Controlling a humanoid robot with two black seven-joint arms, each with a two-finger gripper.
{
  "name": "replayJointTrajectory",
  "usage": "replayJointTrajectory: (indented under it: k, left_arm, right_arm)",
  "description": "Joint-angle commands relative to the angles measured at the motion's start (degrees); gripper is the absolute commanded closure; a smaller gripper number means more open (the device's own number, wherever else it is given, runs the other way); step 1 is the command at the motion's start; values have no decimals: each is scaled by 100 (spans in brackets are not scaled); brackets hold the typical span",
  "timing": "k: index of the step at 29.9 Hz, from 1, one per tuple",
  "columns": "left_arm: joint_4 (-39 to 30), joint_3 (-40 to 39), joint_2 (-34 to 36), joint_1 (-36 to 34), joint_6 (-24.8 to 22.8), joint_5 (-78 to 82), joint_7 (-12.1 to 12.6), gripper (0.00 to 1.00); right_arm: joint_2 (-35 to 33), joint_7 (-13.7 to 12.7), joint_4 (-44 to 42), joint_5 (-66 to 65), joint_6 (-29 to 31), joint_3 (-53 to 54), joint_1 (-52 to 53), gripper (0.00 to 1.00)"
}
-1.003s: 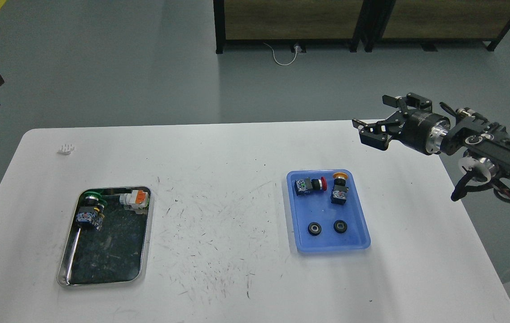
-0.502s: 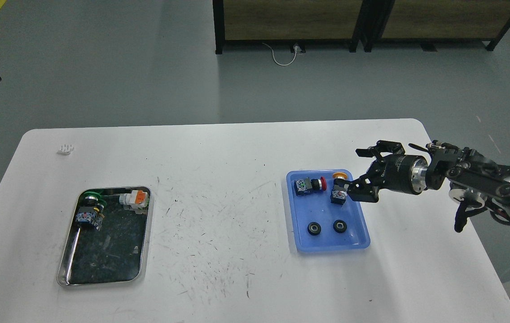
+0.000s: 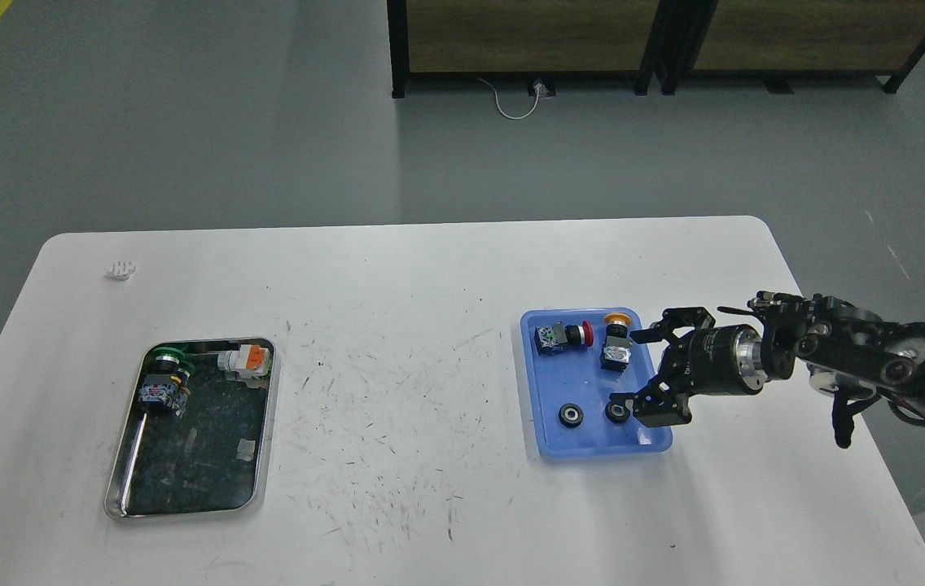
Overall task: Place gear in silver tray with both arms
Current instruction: 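Reach the right gripper down to the black gear in the blue tray, then close the right gripper on the black gear nearest the robot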
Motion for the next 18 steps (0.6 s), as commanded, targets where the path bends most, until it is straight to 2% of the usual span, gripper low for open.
replayJointTrajectory:
  k: [1,18]
  left_arm:
    - [0,25,2,8,68,0,0,1]
    - [0,25,63,8,103,0,0,1]
  right_arm:
    - [169,4,-27,-78,2,-125,-18,0]
    - [407,13,-379,-131,-51,-292,-194,0]
